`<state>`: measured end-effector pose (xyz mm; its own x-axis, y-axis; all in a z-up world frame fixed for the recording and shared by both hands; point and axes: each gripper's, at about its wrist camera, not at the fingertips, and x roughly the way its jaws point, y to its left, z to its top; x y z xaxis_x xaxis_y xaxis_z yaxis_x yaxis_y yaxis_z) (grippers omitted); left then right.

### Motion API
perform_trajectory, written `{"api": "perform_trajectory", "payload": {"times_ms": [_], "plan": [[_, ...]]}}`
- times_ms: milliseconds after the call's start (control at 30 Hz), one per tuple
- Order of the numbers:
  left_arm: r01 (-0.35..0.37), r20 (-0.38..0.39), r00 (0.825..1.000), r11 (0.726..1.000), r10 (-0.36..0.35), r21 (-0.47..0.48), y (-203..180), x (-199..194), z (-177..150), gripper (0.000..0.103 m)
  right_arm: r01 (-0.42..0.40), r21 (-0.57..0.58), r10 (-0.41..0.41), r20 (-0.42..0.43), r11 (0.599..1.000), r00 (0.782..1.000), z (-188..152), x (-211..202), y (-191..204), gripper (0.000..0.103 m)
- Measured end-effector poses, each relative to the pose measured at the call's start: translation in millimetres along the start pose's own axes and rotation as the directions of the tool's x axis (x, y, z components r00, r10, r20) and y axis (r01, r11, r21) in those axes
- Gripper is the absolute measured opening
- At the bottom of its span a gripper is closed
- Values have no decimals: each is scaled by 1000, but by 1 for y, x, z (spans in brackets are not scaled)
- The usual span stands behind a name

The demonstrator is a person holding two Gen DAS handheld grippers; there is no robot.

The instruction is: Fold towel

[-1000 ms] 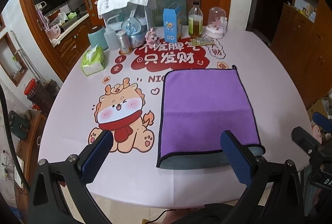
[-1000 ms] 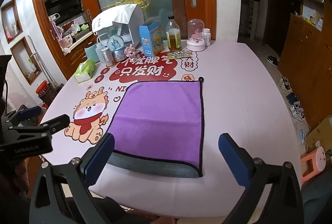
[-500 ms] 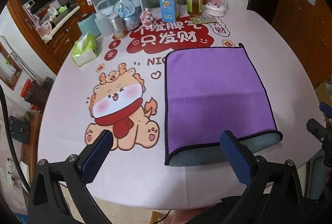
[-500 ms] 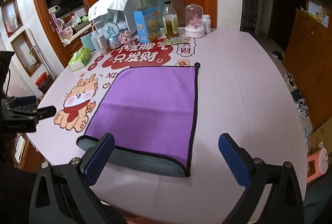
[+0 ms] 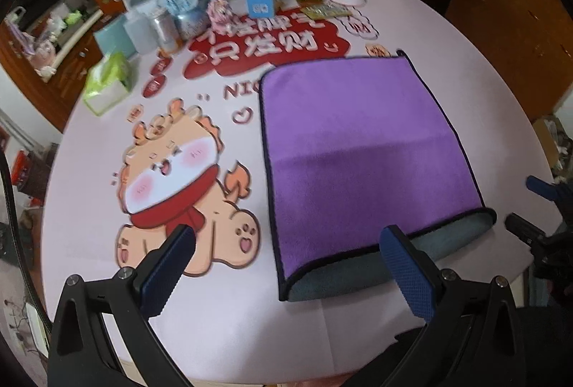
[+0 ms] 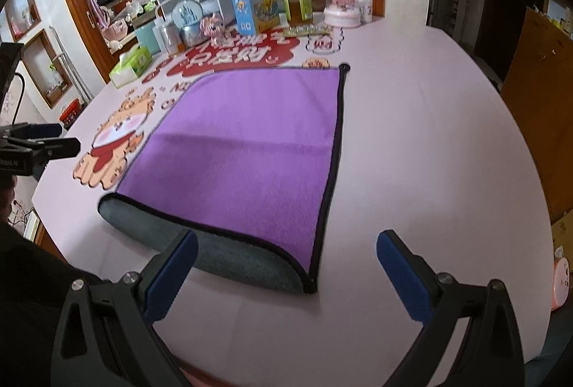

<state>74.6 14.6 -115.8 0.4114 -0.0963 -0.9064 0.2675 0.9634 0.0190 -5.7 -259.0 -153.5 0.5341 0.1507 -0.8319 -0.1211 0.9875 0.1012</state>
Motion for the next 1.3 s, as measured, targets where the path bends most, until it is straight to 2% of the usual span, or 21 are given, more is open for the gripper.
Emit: {"api": "perform_trajectory", "payload": {"times_ms": [67,400,633,833,1067,1300], "plan": [[17,-25,1000,1000,-17,8,1,7,-1,102,-1,-2,1,-19,1000,1000,-5,8,-2,97],[19,-127,992,998,-11,60,3,48,-12,102,-22,-26,20,-73,999,997,-15,32,-3,87],[17,-193,981,996,0,84,3,73,-22,102,-34,-48,29,-107,998,994,-18,45,-2,74],[5,-221,975,997,11,73,8,88,-26,102,-41,-46,34,-134,998,990,-22,53,-6,64],[20,-247,969,996,1,84,6,97,-29,95,-39,-45,33,-131,998,991,-22,52,-8,56],[37,-253,967,995,-13,89,1,98,-29,79,-42,-55,34,-125,998,992,-21,50,-6,47]]}}
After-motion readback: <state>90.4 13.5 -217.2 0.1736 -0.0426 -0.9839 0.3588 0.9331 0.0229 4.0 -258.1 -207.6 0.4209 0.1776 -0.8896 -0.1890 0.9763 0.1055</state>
